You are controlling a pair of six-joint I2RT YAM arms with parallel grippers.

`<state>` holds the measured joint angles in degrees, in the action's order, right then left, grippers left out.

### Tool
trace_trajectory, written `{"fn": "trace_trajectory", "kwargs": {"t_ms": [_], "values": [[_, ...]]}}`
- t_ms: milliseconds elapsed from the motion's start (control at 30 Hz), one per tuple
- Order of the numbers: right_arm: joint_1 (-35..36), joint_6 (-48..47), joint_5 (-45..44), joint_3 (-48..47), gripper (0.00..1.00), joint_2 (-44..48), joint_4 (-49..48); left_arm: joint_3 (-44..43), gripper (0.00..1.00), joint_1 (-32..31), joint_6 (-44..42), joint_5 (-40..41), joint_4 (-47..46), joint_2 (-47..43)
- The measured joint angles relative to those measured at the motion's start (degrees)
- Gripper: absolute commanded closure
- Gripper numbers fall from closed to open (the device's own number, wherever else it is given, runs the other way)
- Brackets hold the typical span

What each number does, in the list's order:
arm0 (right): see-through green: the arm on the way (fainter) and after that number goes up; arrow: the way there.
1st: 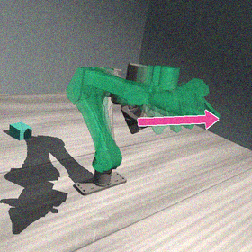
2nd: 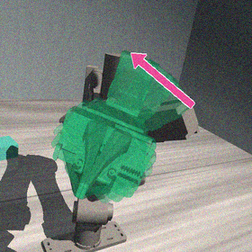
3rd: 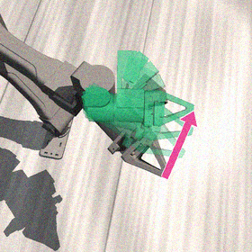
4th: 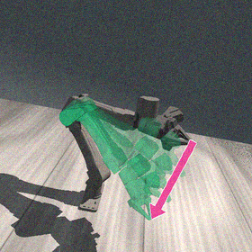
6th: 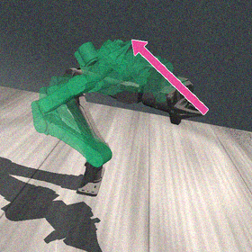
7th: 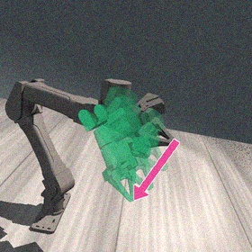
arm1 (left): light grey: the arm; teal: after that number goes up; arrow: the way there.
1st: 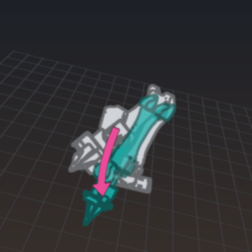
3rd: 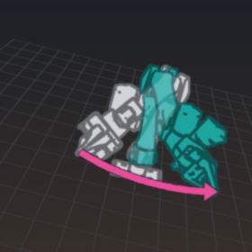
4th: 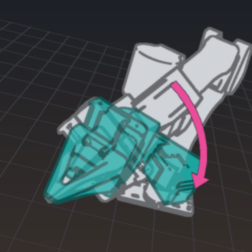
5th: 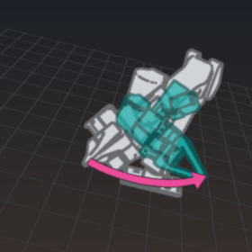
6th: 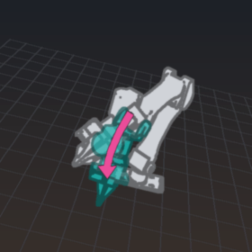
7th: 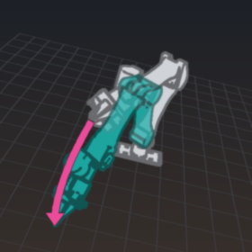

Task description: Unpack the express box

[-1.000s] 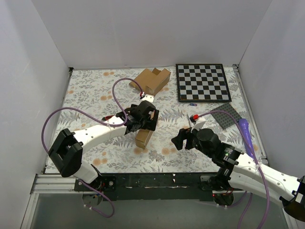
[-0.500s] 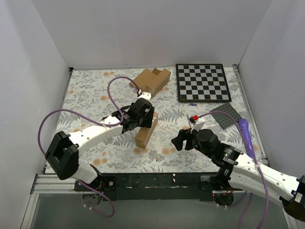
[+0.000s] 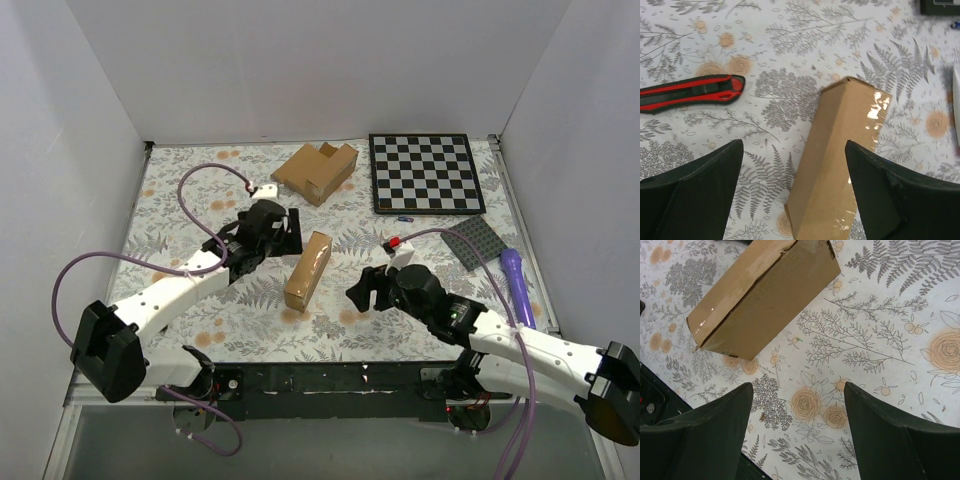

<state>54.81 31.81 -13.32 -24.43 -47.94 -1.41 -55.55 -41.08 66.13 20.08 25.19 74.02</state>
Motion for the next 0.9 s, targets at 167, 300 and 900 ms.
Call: {"fn": "trace_trajectory", "kwargs": {"t_ms": [167,300,900], "values": [[0.0,1.4,0.8,-0.1,0.2,-5.6,-3.3,3.0,0.21,6.6,2.1,-2.6,-1.1,-0.4],[-0.4,3.0,1.4,-0.8,0.22,-9.7,-6.4,7.1,0.24,6.8,3.1,-5.5,-2.9,0.6],[-1.9,5.7,2.5,-4.9,0.23,-19.1,-8.1,21.5,0.29,6.0,8.8,-23.1,-18.1,3.3]]}}
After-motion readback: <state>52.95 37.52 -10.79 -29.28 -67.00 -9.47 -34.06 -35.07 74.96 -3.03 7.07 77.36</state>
